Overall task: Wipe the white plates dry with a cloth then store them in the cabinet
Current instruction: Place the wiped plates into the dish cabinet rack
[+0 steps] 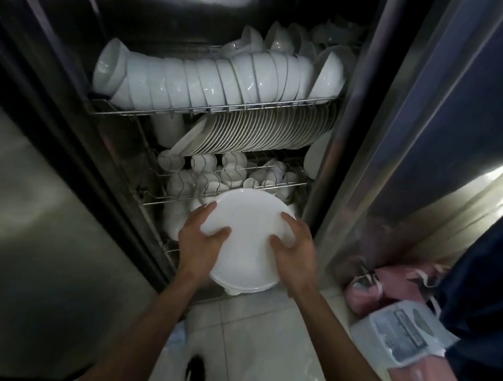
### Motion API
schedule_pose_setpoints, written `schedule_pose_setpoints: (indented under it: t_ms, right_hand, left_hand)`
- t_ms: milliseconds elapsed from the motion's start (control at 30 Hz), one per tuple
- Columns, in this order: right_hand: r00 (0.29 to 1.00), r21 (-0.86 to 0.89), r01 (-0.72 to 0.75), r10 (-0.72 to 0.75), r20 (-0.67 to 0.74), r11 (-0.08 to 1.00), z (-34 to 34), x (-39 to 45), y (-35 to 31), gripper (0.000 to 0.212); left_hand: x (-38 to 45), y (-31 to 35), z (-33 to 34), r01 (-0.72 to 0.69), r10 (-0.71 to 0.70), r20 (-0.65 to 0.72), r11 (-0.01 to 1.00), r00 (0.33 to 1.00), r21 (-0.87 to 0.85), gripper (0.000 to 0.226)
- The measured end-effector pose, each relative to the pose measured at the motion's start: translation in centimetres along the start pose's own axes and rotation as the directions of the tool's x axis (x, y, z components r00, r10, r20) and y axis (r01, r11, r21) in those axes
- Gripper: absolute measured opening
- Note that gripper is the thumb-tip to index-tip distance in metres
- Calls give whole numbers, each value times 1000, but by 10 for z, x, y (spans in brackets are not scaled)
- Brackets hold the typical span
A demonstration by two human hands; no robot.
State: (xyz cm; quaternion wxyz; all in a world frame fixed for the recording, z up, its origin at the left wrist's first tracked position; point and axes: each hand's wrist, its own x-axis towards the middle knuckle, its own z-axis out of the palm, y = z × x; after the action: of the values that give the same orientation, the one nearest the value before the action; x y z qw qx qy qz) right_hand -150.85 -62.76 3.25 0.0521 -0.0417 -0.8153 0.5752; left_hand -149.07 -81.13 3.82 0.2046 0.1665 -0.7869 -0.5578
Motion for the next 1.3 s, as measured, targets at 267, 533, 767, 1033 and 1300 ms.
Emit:
schedule_pose_setpoints:
  t_ms: [267,533,767,1033,1300]
  right_hand:
    - [1000,-11,27,-28,-10,1000,13,71,-7,60]
    - [991,82,-110,115,-69,991,37,155,-29,76]
    - [963,323,-236,265,-48,917,58,213,-29,46]
    - [962,482,-234,273,-11,844,62,240,-33,54]
    - [974,473,-147,211,-84,869,58,265,-27,66]
  left_hand:
    - [69,-3,35,59,-58,23,997,998,-51,57]
    - [166,-14,71,103,-89,85,979,992,-179,58]
    - [232,-16,98,166,-137,116,940,984,-297,54]
    - [252,-31,134,190,-160,113,919,981,-345,52]
    - [258,-49,162,55,-25,148,978,989,-202,38]
